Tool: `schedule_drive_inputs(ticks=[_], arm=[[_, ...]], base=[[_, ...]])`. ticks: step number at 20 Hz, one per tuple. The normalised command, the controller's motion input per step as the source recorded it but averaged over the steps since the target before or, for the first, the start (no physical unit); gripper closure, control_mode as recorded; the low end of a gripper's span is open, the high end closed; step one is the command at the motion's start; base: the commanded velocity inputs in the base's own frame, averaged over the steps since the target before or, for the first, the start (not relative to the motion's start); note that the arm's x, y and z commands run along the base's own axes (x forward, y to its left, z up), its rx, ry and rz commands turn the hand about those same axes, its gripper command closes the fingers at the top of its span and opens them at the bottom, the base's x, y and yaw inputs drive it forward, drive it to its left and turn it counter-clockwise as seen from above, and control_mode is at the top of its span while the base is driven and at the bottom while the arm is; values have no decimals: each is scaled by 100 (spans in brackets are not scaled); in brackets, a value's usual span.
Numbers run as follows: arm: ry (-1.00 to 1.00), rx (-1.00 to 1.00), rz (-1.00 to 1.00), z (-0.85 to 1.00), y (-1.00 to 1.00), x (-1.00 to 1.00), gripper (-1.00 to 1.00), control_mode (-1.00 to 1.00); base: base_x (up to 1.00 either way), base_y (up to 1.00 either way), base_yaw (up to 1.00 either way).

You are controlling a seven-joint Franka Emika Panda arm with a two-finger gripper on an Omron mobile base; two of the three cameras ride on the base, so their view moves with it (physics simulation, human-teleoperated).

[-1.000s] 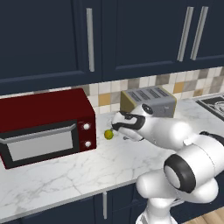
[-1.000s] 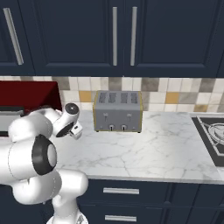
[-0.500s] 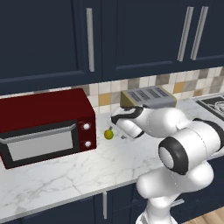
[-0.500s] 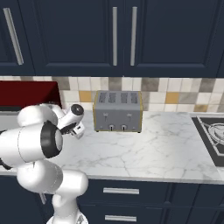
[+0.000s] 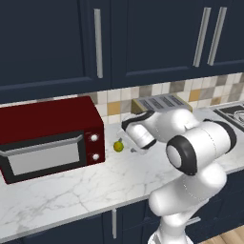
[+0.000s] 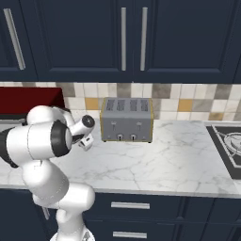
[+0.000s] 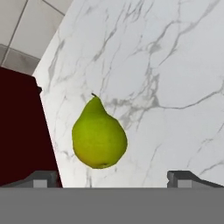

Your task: Place the liquor on the top shelf of the fridge to keep it out of children's reach, and place the onion and pear on lower shelves for easy access.

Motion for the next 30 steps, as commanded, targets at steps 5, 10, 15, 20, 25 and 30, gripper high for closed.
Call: schedule_drive_inputs(ticks=[5,10,15,20,25,30], arm=[[0,0,0,-13,0,16,-100,-100],[0,0,0,-13,2,18,-100,-100],[0,0,0,-7,10,13,-100,-100],[0,0,0,-1,16,10,-100,-100],[0,0,0,0,14,9,-100,-100],[0,0,0,0,5,10,-100,-100]], base=[[0,0,0],[0,0,0],[0,0,0],[0,0,0],[0,0,0],[0,0,0]])
